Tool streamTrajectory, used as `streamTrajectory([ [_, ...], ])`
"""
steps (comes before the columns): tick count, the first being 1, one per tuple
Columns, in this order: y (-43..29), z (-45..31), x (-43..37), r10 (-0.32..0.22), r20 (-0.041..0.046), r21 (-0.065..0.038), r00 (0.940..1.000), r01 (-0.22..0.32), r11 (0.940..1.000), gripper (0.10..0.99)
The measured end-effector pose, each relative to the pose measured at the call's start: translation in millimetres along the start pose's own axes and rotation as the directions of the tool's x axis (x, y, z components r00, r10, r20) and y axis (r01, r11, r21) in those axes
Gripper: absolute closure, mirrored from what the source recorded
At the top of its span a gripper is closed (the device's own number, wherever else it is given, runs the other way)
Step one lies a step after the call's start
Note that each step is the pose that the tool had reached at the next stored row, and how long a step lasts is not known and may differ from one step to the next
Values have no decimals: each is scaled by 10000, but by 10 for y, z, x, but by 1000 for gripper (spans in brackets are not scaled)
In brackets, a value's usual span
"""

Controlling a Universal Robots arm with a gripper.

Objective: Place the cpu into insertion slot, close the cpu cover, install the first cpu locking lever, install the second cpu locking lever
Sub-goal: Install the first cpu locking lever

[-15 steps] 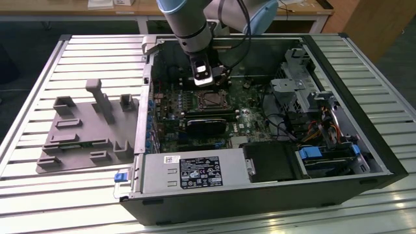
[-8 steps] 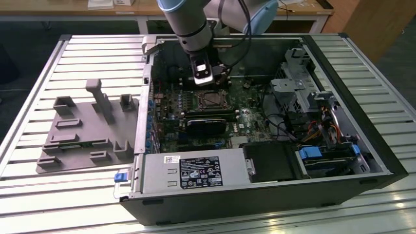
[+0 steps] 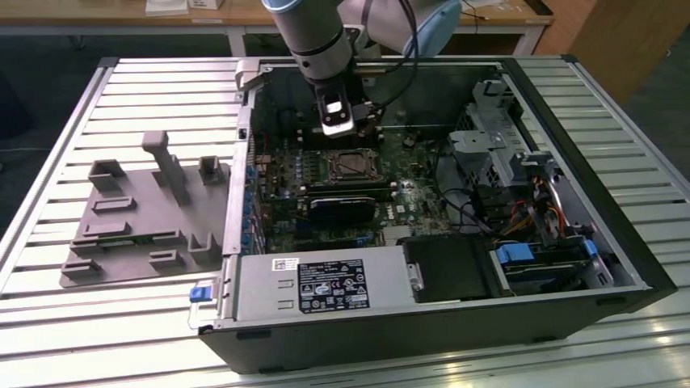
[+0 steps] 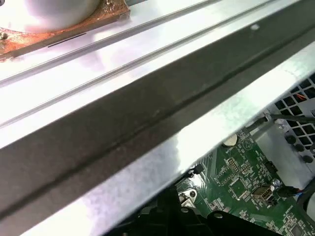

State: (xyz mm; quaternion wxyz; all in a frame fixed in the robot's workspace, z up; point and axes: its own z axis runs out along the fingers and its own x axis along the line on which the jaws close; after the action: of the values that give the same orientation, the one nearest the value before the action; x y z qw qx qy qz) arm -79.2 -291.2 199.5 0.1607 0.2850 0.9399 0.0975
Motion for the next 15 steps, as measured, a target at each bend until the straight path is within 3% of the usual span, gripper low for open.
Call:
streamTrajectory([
  [4, 0, -1, 0, 0, 0, 2, 10000, 0, 10000, 984],
  [6, 5, 3, -12, 3, -44, 35, 10000, -3, 10000, 984],
  [9, 19, 15, -38, 29, -231, 164, 9997, -25, 9999, 984],
  [12, 32, 26, -62, 67, -504, 353, 9987, -49, 9994, 984],
  [15, 34, 27, -65, 72, -531, 373, 9986, -52, 9993, 984],
])
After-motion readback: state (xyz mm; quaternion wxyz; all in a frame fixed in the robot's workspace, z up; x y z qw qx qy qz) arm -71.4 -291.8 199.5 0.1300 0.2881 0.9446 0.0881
